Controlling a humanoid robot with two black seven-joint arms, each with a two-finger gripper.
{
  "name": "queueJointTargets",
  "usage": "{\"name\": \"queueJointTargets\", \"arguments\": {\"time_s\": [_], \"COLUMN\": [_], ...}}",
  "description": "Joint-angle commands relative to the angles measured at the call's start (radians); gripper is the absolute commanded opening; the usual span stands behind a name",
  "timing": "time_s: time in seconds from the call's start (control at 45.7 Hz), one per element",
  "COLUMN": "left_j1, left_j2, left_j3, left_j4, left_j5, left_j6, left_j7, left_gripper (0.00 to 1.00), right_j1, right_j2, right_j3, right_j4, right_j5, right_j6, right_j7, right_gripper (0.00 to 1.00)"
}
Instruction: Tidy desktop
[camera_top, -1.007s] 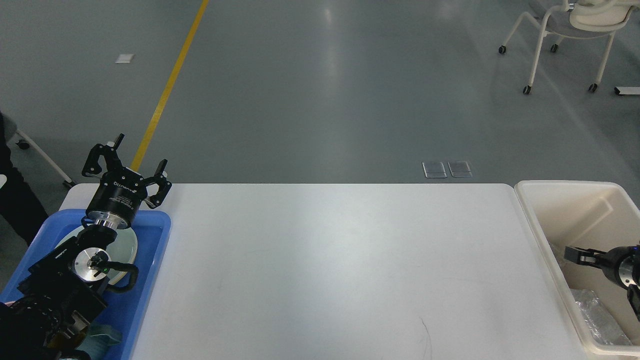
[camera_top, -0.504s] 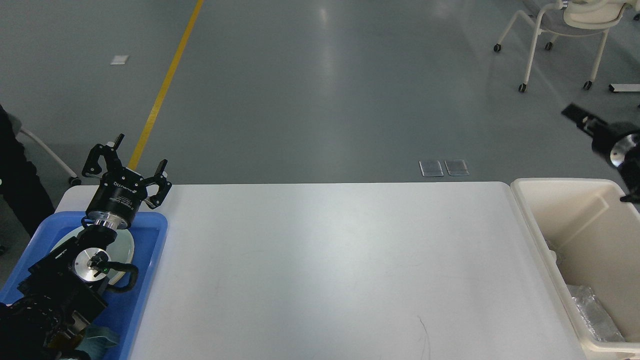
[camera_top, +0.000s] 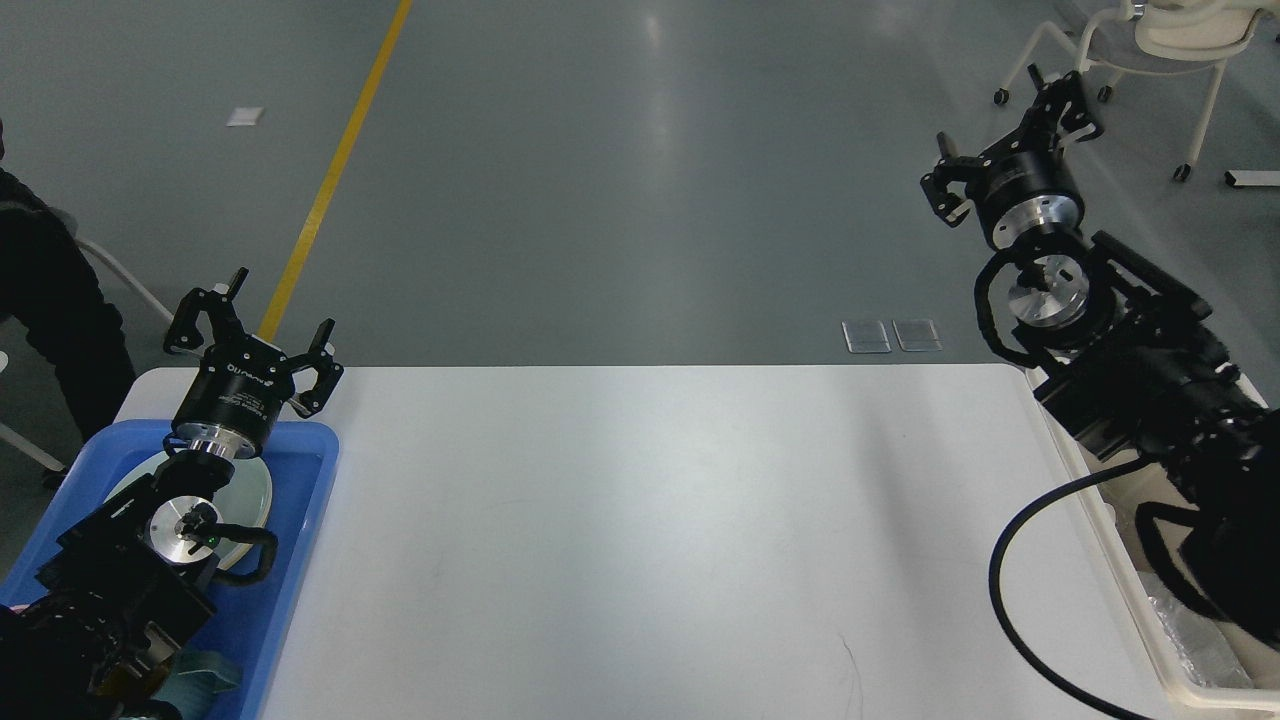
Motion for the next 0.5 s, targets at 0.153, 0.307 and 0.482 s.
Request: {"name": "queueJointTargets", "arguments": {"time_s": [0.153,0.307,0.482], "left_j1": [-0.002,-0.002,-0.002], "left_j2": [0.0,0.0,0.0], "left_j3": [0.002,0.002,0.002], "left_j4": [0.0,0.0,0.0], "left_j5": [0.0,0.0,0.0], "left_j6": [0.001,0.001,0.001], "left_j7": [0.0,0.0,0.0], "left_gripper": [1.0,1.0,1.0], "right_j1": [-0.196,-0.213,-0.216], "right_j2": [0.109,0.111,0.109], "right_j3": [0.061,0.062,0.064], "right_j4": [-0.022,-0.025,-0.031], "right_j5": [0.003,0.006,0.006], "right_j6": [0.133,0.133,0.128], "right_j7": [0.173,0.172,0.172], "right_gripper": [1.0,1.0,1.0]}}
